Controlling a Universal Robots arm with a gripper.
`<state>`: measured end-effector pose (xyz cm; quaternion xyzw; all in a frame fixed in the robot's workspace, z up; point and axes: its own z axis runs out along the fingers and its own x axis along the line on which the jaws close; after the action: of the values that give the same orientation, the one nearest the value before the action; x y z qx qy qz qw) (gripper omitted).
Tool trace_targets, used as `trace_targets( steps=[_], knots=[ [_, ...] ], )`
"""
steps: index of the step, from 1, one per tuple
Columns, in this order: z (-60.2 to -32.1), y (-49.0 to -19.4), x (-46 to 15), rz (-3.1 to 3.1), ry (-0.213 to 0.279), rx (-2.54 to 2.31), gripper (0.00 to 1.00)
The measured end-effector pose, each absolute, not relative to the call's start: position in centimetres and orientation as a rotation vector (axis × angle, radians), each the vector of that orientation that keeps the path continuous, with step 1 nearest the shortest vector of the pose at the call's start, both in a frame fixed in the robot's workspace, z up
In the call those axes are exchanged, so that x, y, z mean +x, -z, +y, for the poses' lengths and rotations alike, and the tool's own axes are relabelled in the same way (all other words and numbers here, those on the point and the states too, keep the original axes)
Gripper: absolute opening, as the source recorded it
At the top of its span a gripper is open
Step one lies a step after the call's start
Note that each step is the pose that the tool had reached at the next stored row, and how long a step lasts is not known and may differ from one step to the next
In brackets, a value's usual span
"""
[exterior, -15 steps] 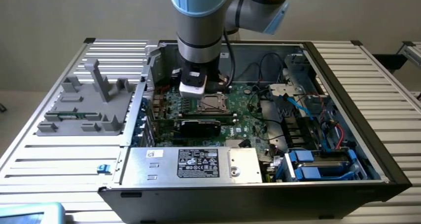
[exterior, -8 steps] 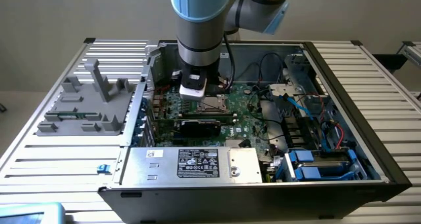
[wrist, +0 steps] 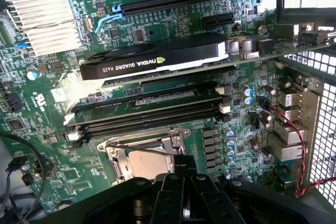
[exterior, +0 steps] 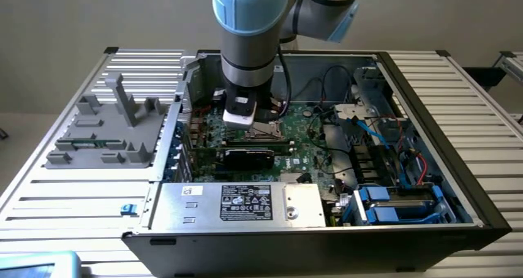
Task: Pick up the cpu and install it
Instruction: 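Install the second cpu locking lever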
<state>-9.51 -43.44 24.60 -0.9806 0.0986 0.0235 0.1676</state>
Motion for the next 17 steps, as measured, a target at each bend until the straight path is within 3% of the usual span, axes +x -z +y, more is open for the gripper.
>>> trace_targets(
  steps=[17],
  knots=[
    [-43.4,-23.3,-9.6,0.283,-0.086,-2.784,0.11]
  ],
)
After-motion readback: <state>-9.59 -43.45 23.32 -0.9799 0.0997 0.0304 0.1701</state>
